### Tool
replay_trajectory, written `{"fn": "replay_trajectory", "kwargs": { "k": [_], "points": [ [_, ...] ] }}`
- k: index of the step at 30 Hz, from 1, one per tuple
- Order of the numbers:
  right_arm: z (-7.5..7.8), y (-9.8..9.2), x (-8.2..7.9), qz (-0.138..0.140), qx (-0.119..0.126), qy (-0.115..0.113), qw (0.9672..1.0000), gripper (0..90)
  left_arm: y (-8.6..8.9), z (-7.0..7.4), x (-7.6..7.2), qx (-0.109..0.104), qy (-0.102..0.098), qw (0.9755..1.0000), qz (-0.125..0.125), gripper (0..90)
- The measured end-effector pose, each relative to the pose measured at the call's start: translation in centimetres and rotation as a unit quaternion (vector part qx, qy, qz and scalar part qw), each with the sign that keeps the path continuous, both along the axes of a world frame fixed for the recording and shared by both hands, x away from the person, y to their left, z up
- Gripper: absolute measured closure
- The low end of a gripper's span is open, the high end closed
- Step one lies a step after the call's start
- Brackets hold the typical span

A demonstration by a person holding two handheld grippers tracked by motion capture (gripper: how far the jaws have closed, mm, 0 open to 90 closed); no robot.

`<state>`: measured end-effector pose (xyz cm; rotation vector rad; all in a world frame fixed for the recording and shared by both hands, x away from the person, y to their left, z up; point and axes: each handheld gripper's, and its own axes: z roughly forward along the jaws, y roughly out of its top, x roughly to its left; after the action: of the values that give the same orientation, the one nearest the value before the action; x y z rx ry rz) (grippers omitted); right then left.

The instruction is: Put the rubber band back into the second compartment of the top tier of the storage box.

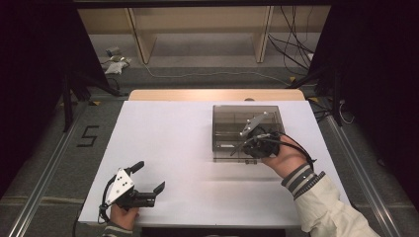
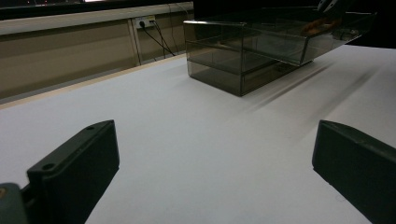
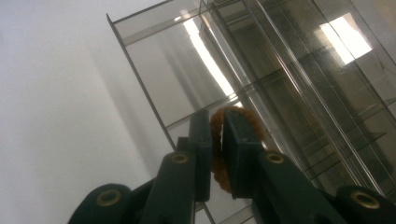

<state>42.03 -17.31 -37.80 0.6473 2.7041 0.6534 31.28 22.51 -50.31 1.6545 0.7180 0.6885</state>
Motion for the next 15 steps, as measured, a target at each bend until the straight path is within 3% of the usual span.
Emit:
{"fn": "replay_trajectory", "kwargs": {
  "k": [9,15],
  "points": [
    [-0.2,-0.3,-0.01,-0.01,0.006,-0.009,0.9999,77.2,0.0,0.0,0.0,0.0,0.0,1.0,0.0,0.6],
    [0.34,-0.47,-0.59,-0.004,0.013,-0.021,0.9997,84.5,0.0,0.0,0.0,0.0,0.0,1.0,0.0,0.6]
  ]
}}
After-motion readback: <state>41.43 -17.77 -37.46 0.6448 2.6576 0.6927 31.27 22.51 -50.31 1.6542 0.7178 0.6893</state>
